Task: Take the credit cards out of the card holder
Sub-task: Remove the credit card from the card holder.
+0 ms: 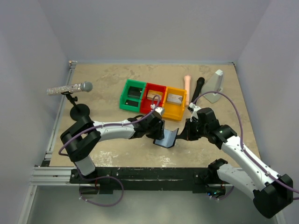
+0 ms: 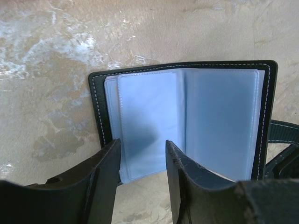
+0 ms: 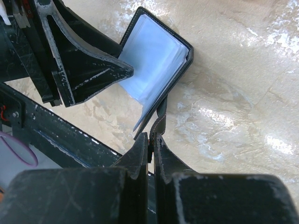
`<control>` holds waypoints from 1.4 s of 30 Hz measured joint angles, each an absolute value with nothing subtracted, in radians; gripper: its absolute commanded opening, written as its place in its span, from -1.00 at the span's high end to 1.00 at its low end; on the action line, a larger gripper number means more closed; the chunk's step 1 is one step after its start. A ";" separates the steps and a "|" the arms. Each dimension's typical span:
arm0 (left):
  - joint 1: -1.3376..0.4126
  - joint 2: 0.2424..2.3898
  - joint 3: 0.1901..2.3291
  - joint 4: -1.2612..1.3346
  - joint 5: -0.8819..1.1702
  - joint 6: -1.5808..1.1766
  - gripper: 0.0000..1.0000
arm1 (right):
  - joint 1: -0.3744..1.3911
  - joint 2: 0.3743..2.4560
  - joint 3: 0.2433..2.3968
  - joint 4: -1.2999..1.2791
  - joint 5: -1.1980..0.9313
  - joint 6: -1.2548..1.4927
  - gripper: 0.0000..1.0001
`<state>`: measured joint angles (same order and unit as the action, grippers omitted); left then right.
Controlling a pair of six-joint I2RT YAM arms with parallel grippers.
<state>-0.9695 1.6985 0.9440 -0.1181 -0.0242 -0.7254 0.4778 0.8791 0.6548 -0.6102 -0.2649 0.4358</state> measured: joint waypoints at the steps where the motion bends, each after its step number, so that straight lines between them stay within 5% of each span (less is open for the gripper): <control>1: -0.970 1.702 0.944 -0.114 -0.015 -0.725 0.07 | 0.478 0.881 0.654 -0.608 -0.265 0.436 1.00; 35: -0.990 1.788 0.968 0.093 0.285 -0.704 0.08 | 0.478 0.898 0.617 -0.572 -0.275 0.442 1.00; 42: -0.991 1.698 0.918 0.070 0.182 -0.697 -0.03 | 0.478 0.896 0.613 -0.576 -0.252 0.445 1.00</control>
